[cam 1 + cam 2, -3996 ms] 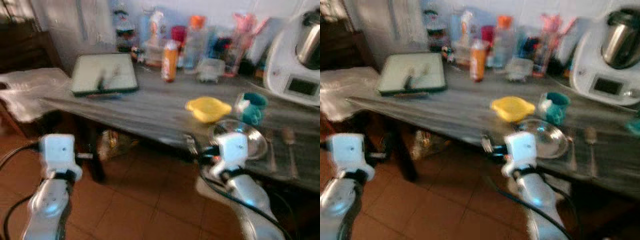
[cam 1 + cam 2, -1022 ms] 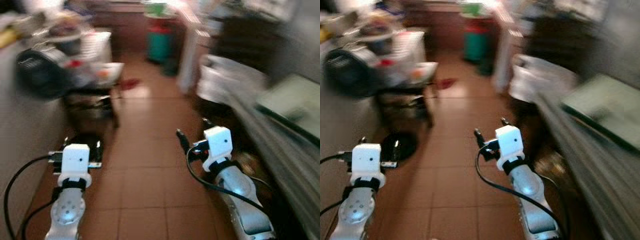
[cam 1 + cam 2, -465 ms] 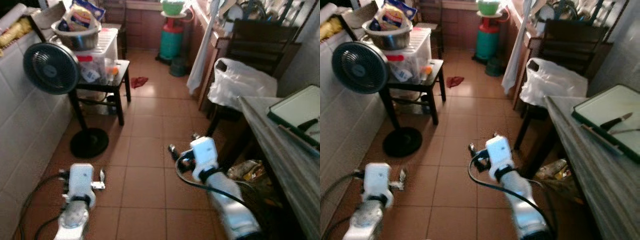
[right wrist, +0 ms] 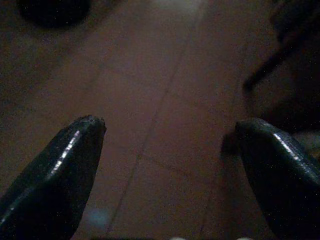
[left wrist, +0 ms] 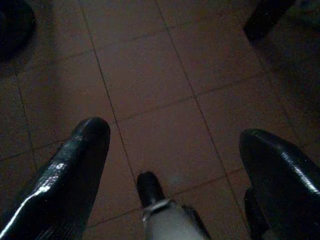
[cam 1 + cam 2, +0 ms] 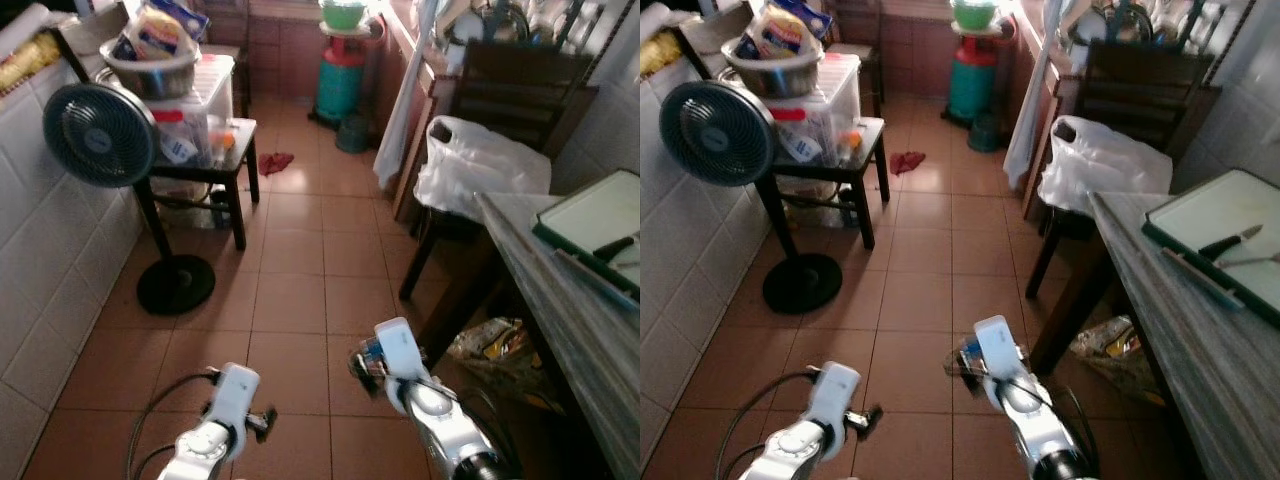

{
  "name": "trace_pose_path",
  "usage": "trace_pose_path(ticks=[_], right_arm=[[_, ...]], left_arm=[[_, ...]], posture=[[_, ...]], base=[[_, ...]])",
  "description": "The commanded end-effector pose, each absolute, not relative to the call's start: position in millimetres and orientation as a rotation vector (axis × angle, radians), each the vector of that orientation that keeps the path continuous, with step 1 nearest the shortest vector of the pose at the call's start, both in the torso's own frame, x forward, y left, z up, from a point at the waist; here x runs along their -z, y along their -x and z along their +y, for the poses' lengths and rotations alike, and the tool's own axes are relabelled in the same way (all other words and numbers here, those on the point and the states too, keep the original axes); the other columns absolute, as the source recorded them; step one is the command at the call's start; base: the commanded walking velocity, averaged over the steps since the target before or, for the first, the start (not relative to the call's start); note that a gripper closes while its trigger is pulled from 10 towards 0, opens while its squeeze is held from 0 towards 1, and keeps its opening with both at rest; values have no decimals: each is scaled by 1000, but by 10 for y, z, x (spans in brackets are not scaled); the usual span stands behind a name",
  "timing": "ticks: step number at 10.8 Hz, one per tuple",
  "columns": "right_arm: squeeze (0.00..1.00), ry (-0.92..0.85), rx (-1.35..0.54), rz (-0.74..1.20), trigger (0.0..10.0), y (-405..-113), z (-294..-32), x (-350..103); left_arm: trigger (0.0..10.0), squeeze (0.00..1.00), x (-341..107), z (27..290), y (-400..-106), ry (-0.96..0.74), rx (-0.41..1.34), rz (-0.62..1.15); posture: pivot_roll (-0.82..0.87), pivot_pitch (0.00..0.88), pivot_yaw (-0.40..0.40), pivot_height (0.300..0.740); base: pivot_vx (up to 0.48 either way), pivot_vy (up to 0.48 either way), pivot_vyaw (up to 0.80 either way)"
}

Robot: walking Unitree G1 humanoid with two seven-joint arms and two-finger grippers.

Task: Setting the table

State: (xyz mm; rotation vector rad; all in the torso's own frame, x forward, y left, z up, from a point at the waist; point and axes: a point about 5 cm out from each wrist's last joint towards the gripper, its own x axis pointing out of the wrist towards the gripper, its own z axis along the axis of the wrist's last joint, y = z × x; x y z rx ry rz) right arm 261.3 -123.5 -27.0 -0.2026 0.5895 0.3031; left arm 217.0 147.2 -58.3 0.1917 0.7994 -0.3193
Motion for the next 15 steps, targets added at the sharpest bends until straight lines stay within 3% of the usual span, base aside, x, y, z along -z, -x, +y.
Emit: trace_pose_path(ticks=[1, 5, 6, 7, 9, 12, 15], right_arm=[[0, 219, -271, 632, 10000, -2573, -1310, 343], [0, 280, -161, 872, 10000, -2031, -1626, 748], [0, 292, -115, 960, 10000, -1777, -1746, 875], [0, 293, -82, 1023, 10000, -1581, -1828, 954], [0, 321, -74, 1054, 10000, -1454, -1908, 993], [0, 381, -209, 960, 10000, -1726, -1720, 897], [0, 384, -204, 920, 10000, -1923, -1689, 810]], left_arm=[[10000, 0, 664, 1453, -2094, -229, 379, 858], [10000, 0, 859, 1505, -1827, -365, 465, 1023], [10000, 0, 885, 1505, -1789, -394, 477, 1051], [10000, 0, 878, 1435, -1818, -378, 473, 1054], [10000, 0, 925, 1305, -1716, -391, 473, 1047], [10000, 0, 990, 1178, -1569, -382, 400, 1082], [10000, 0, 1066, 1023, -1327, -389, 396, 1121]], posture=[[191, 0, -65, 740], [161, 0, 51, 740], [135, 9, 118, 740], [108, 8, 132, 740], [73, 0, 102, 740], [70, 0, 20, 740], [64, 0, 28, 740]], base=[[0, 0, 0], [0, 0, 0], [0, 0, 0], [0, 0, 0], [0, 0, 0], [0, 0, 0], [0, 0, 0]])
